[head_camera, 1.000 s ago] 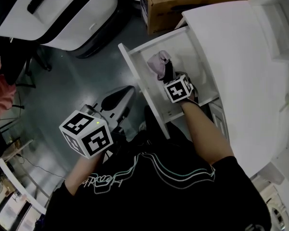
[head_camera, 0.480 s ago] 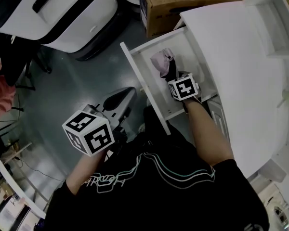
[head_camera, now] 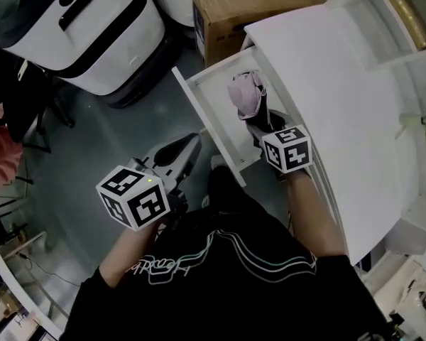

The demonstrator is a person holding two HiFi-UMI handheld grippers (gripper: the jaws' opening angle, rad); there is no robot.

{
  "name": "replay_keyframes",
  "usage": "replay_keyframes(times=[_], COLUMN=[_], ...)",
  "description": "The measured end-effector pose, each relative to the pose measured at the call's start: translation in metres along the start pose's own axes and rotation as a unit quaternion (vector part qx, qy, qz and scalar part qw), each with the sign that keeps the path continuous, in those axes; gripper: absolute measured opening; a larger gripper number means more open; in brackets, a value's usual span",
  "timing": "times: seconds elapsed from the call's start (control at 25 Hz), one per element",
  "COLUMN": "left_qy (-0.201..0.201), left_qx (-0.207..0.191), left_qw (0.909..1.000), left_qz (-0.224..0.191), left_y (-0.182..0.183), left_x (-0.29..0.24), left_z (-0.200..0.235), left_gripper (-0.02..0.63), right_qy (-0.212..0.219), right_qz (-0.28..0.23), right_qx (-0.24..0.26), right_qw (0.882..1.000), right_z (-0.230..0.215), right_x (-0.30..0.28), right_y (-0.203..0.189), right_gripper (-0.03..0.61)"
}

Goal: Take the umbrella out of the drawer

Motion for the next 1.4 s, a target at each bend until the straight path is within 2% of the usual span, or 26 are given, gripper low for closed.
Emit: replay_keyframes(times=[0.32, 0.52, 0.8, 0.92, 1.16, 1.4], left_qy=[-0.035, -0.055, -0.078, -0.084, -0.089, -0.091], left_qx=[-0.048, -0.091, -0.144, -0.169, -0.183, -0.186], left_qw=[0.9982, 0.9942, 0.9862, 0.9815, 0.9778, 0.977], left_qz=[-0.006, -0.016, -0.024, -0.034, -0.051, -0.05], left_y=[-0.031, -0.029, -0.04, -0.041, -0.044, -0.046], left_x=[0.037, 0.059, 0.096, 0.109, 0.131, 0.134], left_z=[-0.057, -0.09, -0.135, -0.147, -0.159, -0.158], left_gripper=[0.021, 0.02, 0.02, 0.021, 0.02, 0.02], right_qy=[-0.038, -0.044, -0.042, -0.046, -0.053, -0.047], right_qz=[-0.11, -0.187, -0.252, -0.273, -0.303, -0.307], right_qx=[0.023, 0.021, 0.025, 0.035, 0.047, 0.047], right_qw=[0.993, 0.981, 0.966, 0.96, 0.95, 0.95], right_z=[0.039, 0.07, 0.127, 0.14, 0.157, 0.165], right_x=[0.125, 0.19, 0.259, 0.278, 0.306, 0.307], right_y=[0.027, 0.052, 0.065, 0.068, 0.071, 0.07], right_gripper=[0.222, 0.222, 0.222, 0.222, 0.222, 0.222])
Point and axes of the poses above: the fingertips, and each gripper's own axes: x backward along the fingers, z to its left, y out of its top, the point moved 4 cm from there along x, backward along the fingers, and after that the axes turned 13 degrees about x, right-handed, at the moved point
